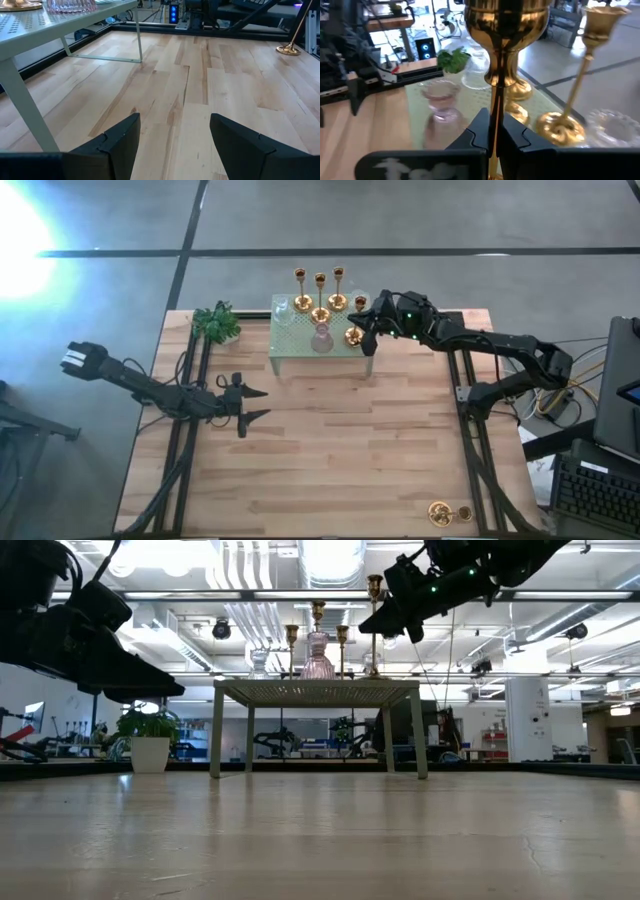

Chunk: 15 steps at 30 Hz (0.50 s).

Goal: Pick & Place candle stick holders
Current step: Put the gold candle holder on the shelf

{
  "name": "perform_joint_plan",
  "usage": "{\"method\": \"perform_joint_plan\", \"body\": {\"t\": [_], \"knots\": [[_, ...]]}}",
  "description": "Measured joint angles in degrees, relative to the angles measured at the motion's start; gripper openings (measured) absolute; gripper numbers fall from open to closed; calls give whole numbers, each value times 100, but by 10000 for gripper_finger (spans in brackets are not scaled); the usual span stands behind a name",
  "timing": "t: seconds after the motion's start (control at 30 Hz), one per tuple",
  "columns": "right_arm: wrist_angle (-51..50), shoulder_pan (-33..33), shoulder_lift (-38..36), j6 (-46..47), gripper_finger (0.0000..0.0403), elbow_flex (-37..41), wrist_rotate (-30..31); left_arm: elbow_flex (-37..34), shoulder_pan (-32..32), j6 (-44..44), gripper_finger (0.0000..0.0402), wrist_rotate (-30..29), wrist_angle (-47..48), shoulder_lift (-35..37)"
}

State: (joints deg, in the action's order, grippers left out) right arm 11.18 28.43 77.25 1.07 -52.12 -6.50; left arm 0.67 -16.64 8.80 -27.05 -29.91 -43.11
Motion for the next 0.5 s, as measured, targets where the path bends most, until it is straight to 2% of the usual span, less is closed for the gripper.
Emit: {"method": "perform_joint_plan", "body": {"t": [0.5], "knots": [[-17,74,85,-18,8,2,0,0,0,0,246,0,0,0]]}}
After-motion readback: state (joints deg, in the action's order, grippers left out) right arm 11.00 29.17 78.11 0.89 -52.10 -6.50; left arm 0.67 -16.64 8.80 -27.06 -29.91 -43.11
